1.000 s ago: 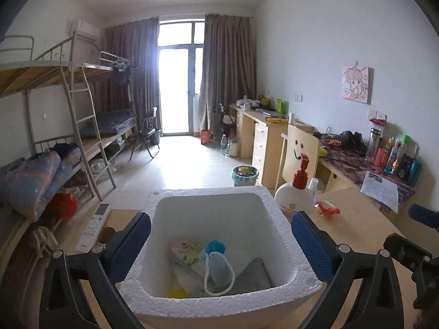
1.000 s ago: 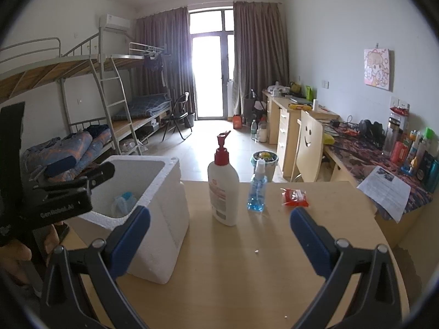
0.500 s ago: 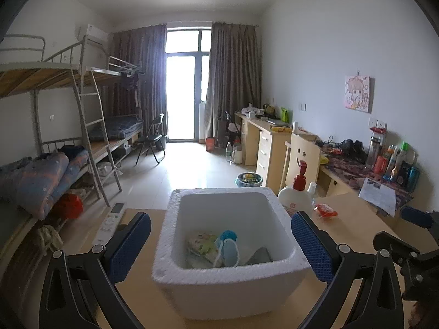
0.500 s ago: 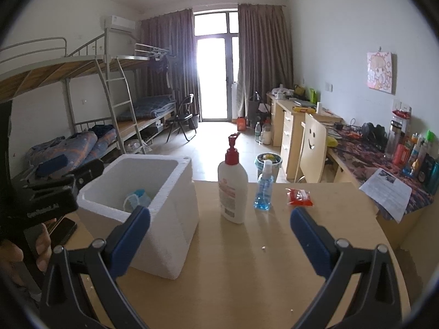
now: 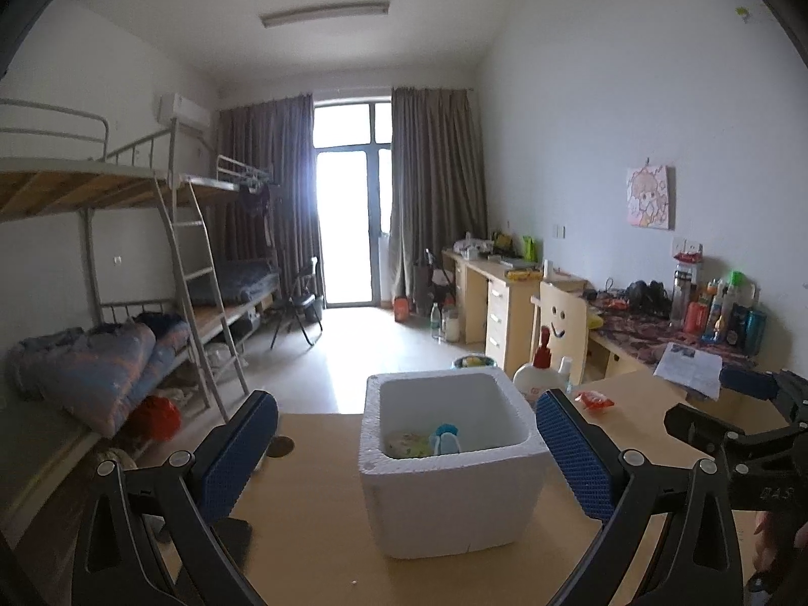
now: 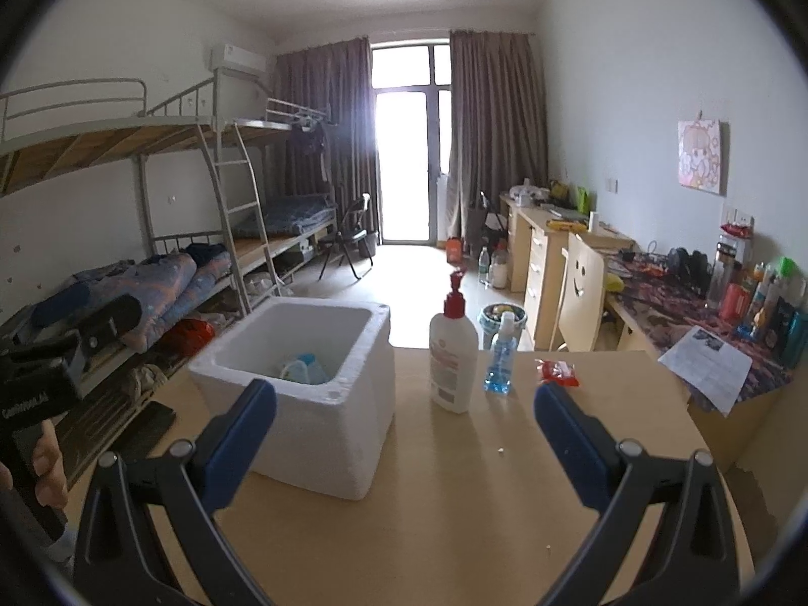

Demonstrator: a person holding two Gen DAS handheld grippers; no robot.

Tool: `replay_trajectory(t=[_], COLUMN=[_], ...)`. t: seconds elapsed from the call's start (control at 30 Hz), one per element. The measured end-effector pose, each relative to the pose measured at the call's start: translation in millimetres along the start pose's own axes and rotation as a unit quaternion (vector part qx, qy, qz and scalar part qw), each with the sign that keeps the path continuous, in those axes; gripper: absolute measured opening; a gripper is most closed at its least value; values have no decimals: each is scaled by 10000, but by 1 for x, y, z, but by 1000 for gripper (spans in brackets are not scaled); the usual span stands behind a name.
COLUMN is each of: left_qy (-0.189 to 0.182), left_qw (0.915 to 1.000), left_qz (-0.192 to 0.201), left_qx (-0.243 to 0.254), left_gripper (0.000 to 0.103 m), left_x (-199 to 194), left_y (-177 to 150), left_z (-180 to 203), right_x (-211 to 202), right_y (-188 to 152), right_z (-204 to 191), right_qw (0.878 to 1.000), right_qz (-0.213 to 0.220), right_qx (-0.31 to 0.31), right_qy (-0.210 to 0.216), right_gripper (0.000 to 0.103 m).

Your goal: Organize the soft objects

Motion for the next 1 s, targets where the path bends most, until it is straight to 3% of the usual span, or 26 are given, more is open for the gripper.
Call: replay_trajectory(t=[0.63, 1.0], left_qy=[74, 107], left_qw=[9988, 9968], left_qz=[479, 786], left_qx=[14, 129], left_gripper=[102, 102], left_x=[-85, -112], left_y=[-15, -47], left_z=[1, 14], right_x=[-65, -78], right_y=[-13, -38], right_z=[-16, -25], right_qw=[9980, 9963], right_qz=[608, 804], right_qx=[-182, -271], right_qy=[20, 153], right_gripper=[103, 103])
Point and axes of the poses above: each gripper's, at about its wrist camera, not at the fingertips, and x roughly the way its jaws point, z to its right, y to its top, the point moved 7 cm from there along x, roughly the way its jaws point, and after that the axes turned 5 degrees about -z, right-handed, at the moved point
